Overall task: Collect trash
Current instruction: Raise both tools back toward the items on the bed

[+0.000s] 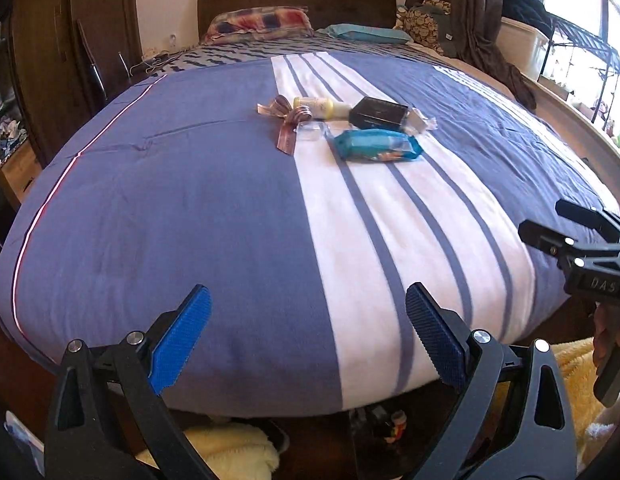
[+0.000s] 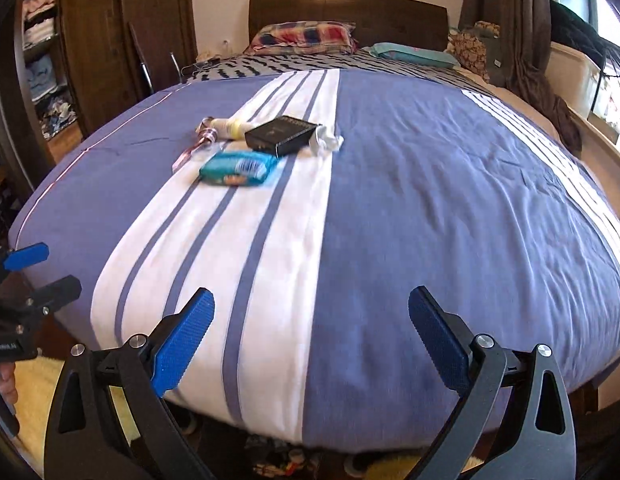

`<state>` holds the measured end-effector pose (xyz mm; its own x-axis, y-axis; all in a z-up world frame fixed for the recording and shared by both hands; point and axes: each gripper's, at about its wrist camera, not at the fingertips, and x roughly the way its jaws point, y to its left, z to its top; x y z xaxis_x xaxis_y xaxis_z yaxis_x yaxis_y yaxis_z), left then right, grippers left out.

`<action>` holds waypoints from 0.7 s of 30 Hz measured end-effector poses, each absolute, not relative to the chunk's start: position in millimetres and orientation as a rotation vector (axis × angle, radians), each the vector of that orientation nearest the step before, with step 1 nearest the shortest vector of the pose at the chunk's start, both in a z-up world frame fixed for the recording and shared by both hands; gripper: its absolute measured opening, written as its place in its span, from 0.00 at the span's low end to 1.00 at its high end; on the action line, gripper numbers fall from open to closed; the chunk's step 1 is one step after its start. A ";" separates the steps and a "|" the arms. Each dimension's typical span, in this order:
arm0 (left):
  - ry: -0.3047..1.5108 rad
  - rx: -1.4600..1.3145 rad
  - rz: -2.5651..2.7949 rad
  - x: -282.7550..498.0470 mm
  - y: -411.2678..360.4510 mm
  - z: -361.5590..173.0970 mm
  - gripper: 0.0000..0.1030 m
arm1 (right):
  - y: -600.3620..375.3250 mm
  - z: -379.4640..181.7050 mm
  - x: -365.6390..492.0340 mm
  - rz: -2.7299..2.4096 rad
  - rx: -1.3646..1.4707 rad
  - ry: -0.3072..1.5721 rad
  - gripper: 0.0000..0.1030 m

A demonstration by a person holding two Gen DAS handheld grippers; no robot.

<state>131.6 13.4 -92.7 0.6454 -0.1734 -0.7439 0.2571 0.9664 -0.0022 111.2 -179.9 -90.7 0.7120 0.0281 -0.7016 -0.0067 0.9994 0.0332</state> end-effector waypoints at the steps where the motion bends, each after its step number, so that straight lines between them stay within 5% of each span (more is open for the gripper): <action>1: 0.841 0.107 -0.247 139.2 13.6 -94.6 0.90 | -178.2 -90.2 119.8 0.023 0.031 0.780 0.95; 12: 0.879 0.119 -0.276 205.5 -8.0 -98.4 0.88 | -192.5 -81.4 213.4 -0.025 0.037 0.793 0.94; 21: 0.893 0.100 -0.329 240.8 -34.2 -99.7 0.88 | -208.7 -104.7 299.6 -0.012 0.044 0.878 0.76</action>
